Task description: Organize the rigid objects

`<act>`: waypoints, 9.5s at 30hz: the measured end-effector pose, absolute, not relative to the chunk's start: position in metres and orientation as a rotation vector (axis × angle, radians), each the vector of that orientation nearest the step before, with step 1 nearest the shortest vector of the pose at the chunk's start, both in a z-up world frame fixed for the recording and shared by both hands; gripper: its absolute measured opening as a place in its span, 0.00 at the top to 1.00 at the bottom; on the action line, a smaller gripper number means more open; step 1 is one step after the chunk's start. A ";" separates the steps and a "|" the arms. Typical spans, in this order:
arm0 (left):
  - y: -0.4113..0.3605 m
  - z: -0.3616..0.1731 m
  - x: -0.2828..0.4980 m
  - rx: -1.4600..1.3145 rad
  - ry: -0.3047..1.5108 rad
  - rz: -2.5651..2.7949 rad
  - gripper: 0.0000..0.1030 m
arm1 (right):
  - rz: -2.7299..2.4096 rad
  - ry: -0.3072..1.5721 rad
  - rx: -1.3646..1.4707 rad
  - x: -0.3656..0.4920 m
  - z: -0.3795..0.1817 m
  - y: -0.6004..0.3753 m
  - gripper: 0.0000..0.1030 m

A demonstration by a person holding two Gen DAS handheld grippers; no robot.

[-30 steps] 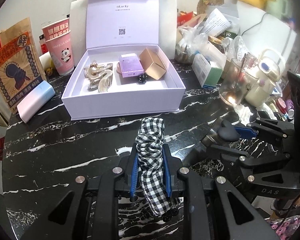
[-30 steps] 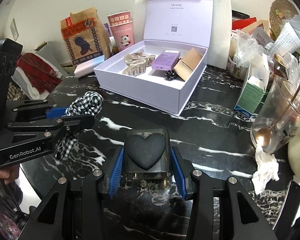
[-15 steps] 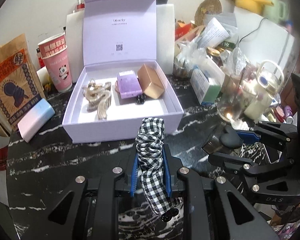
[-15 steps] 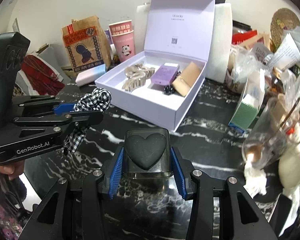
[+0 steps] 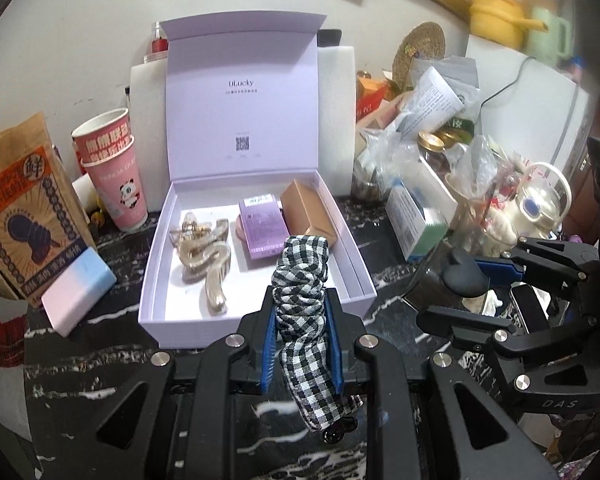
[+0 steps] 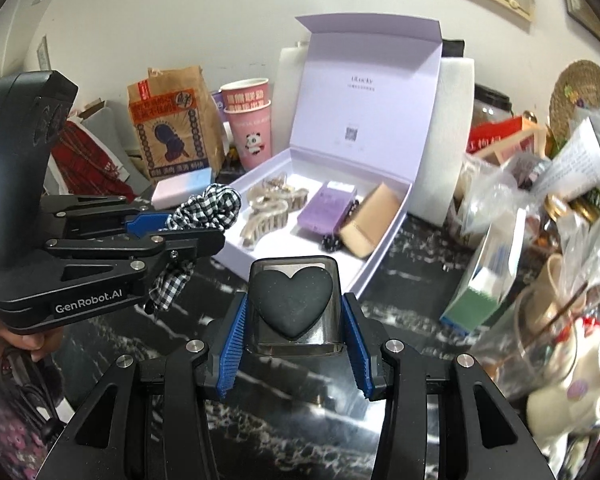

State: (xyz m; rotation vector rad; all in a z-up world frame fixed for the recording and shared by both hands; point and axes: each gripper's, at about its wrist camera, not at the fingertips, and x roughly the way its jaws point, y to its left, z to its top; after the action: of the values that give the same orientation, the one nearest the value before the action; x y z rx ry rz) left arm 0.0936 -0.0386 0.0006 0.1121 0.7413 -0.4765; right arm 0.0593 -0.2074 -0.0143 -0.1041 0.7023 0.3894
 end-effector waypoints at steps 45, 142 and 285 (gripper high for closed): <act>-0.037 0.011 0.256 0.160 0.696 -0.448 0.79 | 0.428 0.601 -0.163 0.217 0.016 -0.192 0.56; -0.086 -0.054 0.301 0.292 0.904 -0.274 0.00 | 0.203 0.768 -0.220 0.243 -0.028 -0.204 0.41; -0.014 0.050 0.078 0.131 0.698 -0.134 0.00 | 0.069 0.562 -0.099 0.047 0.051 -0.208 0.00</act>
State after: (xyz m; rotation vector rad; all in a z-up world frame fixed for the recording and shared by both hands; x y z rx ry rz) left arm 0.0782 -0.0139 0.0496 0.1314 0.6981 -0.1345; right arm 0.0472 -0.2081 0.0509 -0.0991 0.5618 0.0693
